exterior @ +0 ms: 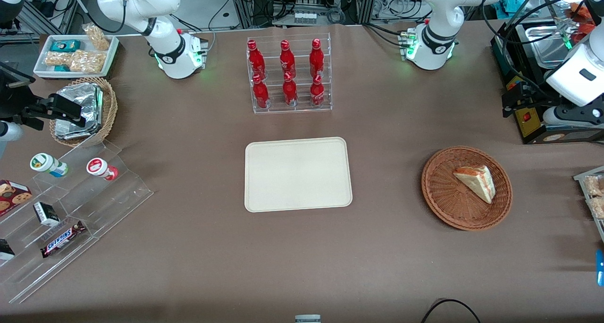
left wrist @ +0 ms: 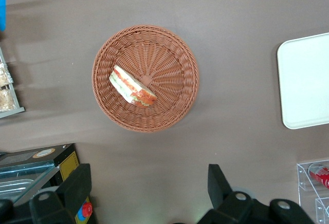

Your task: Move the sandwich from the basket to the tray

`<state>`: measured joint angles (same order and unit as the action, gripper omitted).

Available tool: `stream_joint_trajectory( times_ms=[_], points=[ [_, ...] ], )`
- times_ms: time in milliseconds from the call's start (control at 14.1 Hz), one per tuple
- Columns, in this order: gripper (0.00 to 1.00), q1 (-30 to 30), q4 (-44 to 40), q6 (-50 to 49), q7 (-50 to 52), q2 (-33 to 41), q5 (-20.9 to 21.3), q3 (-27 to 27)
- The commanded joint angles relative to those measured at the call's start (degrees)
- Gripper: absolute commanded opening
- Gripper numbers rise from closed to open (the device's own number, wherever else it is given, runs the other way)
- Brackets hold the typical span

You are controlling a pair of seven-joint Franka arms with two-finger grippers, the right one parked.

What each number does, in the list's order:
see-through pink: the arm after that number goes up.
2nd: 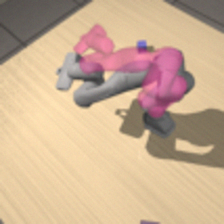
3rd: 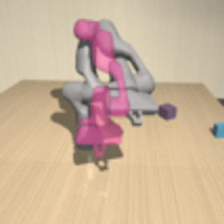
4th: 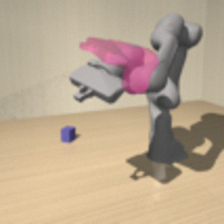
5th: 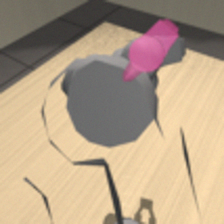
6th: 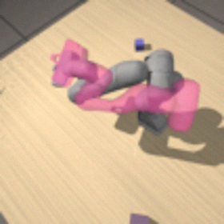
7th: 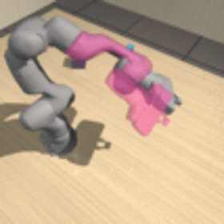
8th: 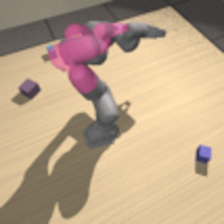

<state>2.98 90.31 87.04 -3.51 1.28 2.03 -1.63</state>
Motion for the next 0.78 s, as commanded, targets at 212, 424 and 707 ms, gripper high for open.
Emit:
stream_joint_trajectory(
  times_ms=[212, 424, 707],
  points=[
    [1.0, -0.5, -0.6, -0.6, 2.4, 0.1, -0.6, -0.3],
    [1.0, -0.5, -0.5, -0.7, 2.4, 0.1, -0.5, -0.4],
    [1.0, -0.4, -0.3, -0.7, 2.4, 0.0, -0.5, -0.4]
  ],
)
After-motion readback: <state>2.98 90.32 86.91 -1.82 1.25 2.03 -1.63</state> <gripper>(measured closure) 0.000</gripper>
